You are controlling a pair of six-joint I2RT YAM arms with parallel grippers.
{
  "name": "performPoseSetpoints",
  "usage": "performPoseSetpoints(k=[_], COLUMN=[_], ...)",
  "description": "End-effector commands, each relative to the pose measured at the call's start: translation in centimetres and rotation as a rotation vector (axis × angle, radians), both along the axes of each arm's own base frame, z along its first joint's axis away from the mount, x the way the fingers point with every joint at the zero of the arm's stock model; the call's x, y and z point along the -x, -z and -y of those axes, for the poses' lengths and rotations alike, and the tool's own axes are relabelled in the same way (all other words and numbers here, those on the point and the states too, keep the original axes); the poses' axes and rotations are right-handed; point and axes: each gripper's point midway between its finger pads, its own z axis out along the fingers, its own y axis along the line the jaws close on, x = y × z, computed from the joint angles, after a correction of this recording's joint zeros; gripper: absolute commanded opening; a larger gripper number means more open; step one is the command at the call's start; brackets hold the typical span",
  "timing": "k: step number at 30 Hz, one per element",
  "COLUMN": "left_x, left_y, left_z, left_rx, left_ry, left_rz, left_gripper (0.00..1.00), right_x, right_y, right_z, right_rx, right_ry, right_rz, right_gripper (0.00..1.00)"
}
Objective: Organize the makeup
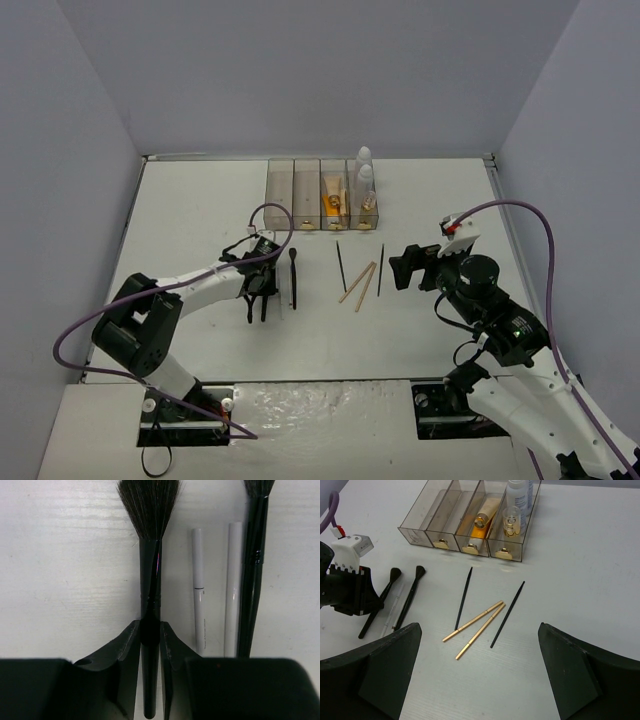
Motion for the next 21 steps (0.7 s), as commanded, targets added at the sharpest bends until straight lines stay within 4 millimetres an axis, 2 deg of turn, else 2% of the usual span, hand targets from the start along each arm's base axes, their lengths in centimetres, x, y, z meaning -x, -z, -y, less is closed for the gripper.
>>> performPoseSetpoints(k=[1,7,10,11,13,14,15,16,17,21], left_x=[-1.5,-4.9,-7.6,-8.8,-11.4,-11.5,-13.5,-15.1,-16.2,-21.0], left_y=[-4.2,-13.0,-17.2,-17.7,-20.5,-20.5,-21.6,-21.6,-21.2,-22.2], left_z=[0.0,0.7,0.9,0.7,1.0,1.0,1.1,1.0,0.9,2.3], left_rx=[-0.002,0.024,0.044,0.04,0.069,0.065,0.084,0.088,0.084,0.109], left_ry=[-0.009,0.033,0.038,0.028,0.022,0.027,0.028,0.026,0.027,0.063], left_rz=[0.093,0.269,0.349,0.354,0.405,0.407,0.423,0.421,0.413,0.445], left_gripper=[0.0,0.0,0.0,0.0,0.0,0.0,0.0,0.0,0.0,0.0], right_x=[-0.5,-0.4,-0.4,-0.4,-0.4,-0.5,-0.4,-0.4,-0.4,-0.5], right_y=[-1.3,-1.4,-1.4,-1.3,-1.3,-1.2,-1.2,-1.2,-1.2,-1.1], right_z=[-0.3,-0.4,-0.5,-0.5,-0.6,-0.6,-0.6,-0.7,-0.7,-0.7], right_rx=[-0.029,-0.032,-0.031,-0.031,-0.029,-0.028,-0.028,-0.028,-0.028,-0.025], right_ry=[0.007,0.003,0.0,-0.002,-0.005,-0.005,-0.007,-0.009,-0.009,-0.009], right_rz=[0.044,0.048,0.045,0.044,0.041,0.039,0.039,0.039,0.039,0.036], right_gripper=[1.0,1.0,1.0,1.0,1.0,1.0,1.0,1.0,1.0,1.0])
